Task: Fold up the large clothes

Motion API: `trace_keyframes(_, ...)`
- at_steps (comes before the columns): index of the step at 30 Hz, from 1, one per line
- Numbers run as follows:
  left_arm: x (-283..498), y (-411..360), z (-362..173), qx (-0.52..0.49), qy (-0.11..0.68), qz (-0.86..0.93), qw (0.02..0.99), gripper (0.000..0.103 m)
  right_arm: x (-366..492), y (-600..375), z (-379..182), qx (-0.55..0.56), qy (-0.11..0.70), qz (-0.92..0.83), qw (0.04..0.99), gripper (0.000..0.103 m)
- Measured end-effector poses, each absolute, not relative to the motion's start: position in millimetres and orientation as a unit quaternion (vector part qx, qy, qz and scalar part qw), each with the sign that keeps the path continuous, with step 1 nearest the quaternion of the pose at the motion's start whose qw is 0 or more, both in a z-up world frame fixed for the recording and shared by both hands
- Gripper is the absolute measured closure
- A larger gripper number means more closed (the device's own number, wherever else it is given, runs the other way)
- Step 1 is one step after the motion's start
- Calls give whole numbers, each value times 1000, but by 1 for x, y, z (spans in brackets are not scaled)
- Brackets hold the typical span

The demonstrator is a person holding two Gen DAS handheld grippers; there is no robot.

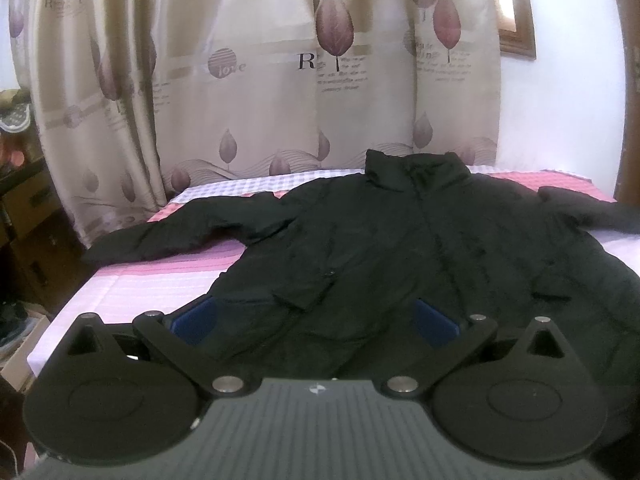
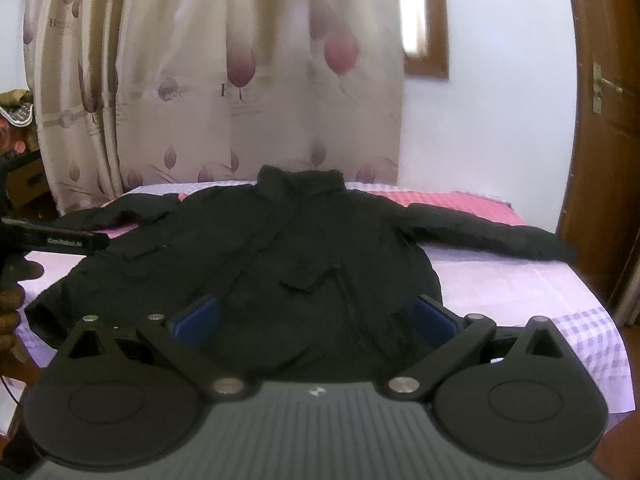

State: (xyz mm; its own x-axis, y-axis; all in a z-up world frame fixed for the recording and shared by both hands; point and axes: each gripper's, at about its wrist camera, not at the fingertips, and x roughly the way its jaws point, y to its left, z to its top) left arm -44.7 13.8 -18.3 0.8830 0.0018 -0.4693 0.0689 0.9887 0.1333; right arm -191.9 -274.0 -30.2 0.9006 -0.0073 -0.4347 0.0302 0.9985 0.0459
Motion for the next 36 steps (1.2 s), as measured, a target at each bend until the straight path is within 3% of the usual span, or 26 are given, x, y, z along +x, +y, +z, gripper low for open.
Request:
trace_keyframes(23, -38, 27, -28, 80, 250, 9, 965, 0, -181, -298, -49, 48, 247, -32, 967, 0)
trace_keyframes(36, -30, 176, -64, 22, 302, 2, 953, 0, -177, -381, -105, 104, 313, -91, 940, 0)
